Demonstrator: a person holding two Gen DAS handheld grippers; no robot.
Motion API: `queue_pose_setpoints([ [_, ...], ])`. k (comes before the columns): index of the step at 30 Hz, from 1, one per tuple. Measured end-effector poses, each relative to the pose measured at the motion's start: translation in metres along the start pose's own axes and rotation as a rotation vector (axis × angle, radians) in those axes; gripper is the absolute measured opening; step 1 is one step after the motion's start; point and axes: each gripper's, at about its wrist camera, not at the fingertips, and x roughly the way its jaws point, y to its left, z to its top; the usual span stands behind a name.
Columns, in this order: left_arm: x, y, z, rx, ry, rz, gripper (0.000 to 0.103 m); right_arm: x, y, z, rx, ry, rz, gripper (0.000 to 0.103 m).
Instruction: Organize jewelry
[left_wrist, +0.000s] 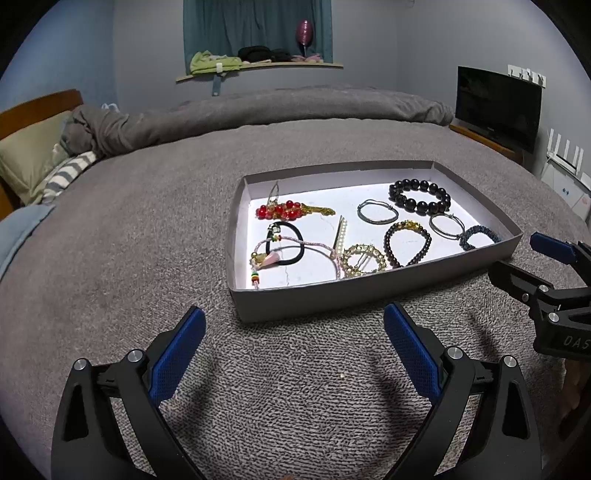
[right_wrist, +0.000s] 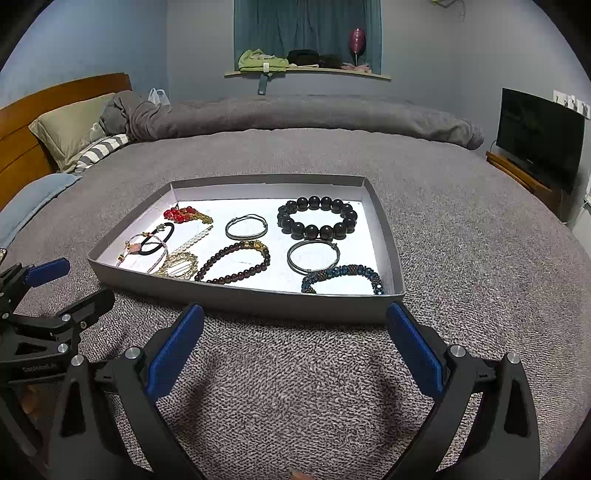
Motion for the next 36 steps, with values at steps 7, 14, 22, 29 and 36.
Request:
queue_pose_setpoints([
  [7,0.0001,-0.001,-0.0002,0.005,0.0,0.001,0.098,0.0004,0.0002,0.0,-0.002,0.0,-0.002,0.097],
  [14,0.0002,-0.0011,-0.0004,0.008,0.002,0.0,0.098,0.0005,0.0002,0.0001,-0.002,0.001,-0.001,0.097],
  [22,0.0004,-0.0021,-0.001,0.011,0.003,-0.001,0.098,0.0013,0.0009,-0.0009,-0.005,0.004,-0.001,0.098],
  [29,0.0011,-0.0029,-0.0019,0.016,0.008,-0.002,0.098,0.0016,0.001,-0.0019,-0.004,0.005,-0.001,0.098],
  [36,0.0018,-0.0034,-0.0018,0.017,0.008,-0.003,0.098,0.0023,0.0008,-0.0024,-0.01,0.009,0.0,0.097],
])
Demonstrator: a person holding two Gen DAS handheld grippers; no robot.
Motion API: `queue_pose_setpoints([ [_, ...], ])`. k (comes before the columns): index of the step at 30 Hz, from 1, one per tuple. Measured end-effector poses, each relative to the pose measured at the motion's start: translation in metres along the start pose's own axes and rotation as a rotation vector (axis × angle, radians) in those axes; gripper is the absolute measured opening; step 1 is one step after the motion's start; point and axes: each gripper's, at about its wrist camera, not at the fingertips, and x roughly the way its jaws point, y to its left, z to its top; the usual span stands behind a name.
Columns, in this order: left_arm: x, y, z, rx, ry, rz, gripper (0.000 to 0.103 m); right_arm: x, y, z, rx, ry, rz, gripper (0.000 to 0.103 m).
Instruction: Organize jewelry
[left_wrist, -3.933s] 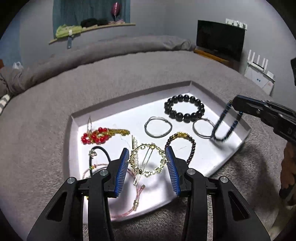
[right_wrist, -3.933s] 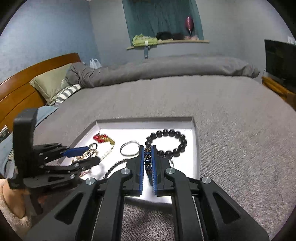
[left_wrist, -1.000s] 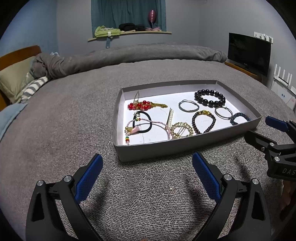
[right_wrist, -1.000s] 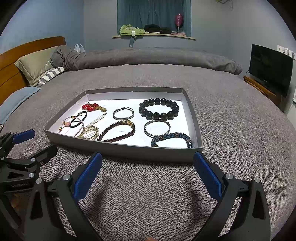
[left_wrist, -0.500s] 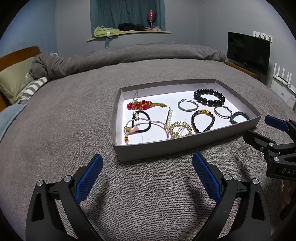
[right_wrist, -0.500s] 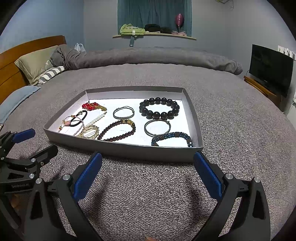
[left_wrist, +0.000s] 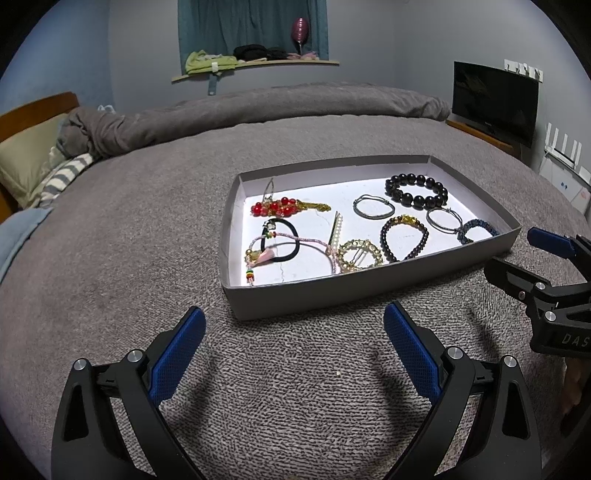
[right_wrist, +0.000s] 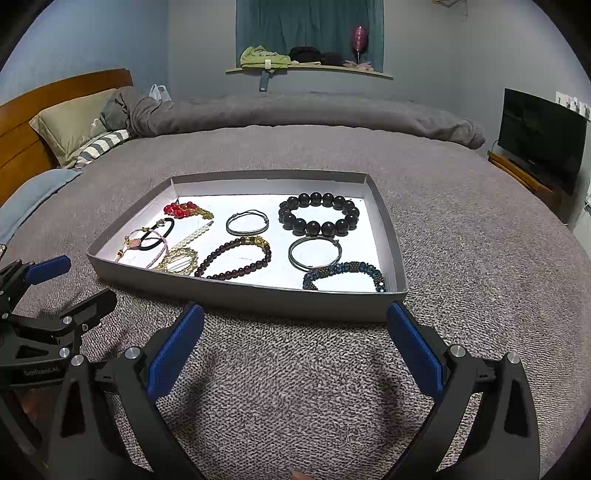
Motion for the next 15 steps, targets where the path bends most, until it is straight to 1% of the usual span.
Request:
queue_pose_setpoints([
  [15,0.0,-0.0012,-0.0001,0.004,-0.008,-0.004,0.099,0.0009,0.0002,0.0002,-0.006,0.006,0.002,0.097],
])
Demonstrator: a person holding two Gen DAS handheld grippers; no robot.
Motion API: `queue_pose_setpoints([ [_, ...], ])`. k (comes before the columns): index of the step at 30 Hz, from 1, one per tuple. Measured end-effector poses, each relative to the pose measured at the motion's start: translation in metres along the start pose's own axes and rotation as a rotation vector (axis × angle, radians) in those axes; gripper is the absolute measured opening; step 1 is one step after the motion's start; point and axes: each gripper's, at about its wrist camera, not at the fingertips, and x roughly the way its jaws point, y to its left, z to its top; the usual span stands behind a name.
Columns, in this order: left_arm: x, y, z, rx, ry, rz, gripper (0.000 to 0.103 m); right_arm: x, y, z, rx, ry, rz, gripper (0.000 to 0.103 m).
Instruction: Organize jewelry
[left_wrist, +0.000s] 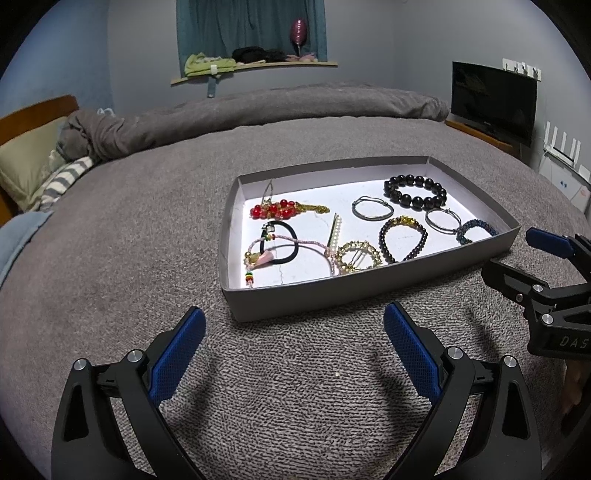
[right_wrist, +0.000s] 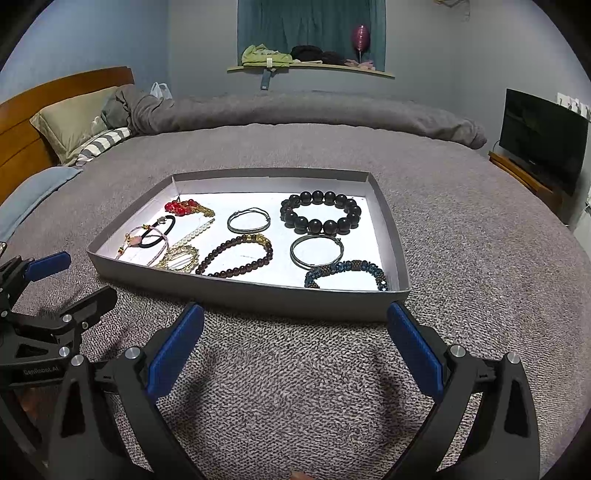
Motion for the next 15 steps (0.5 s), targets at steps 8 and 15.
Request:
queue_pose_setpoints([
  [8,-0.0024,-0.003,0.0002,0.028,-0.028,-0.002,0.098,0.0001,-0.0001,0.0004,0.0,-0.001,-0.001,0.098],
  [15,-0.001,-0.0023,0.0022,0.013,-0.006,-0.015,0.099,-0.0008,-0.0018,0.0011,0.008,-0.005,0.002,0.098],
])
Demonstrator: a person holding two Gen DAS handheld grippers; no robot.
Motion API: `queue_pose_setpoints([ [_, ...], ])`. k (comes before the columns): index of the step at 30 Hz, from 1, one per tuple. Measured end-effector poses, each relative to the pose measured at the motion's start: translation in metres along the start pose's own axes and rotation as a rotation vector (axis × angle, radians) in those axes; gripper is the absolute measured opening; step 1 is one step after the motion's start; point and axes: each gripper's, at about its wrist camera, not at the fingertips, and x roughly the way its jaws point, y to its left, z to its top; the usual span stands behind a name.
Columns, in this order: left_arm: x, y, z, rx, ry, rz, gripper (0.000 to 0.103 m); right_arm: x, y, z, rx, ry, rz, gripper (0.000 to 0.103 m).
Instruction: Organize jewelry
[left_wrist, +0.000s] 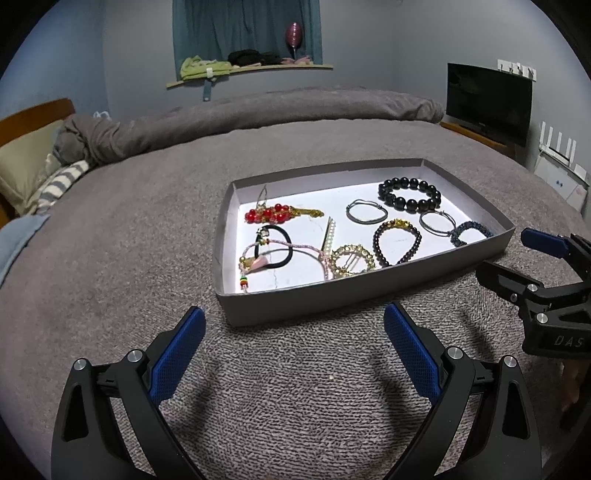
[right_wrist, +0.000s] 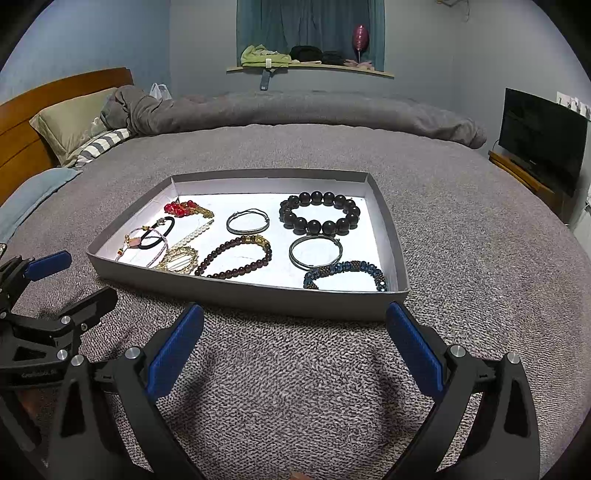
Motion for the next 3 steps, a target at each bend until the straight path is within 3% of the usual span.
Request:
queue_pose_setpoints([
  [3,-0.0015,0.0018,0.0017,-0.001,0.0,0.001,0.099,-0.0041,-0.0046,0.0034,0.016,-0.017,0.013,0.097],
])
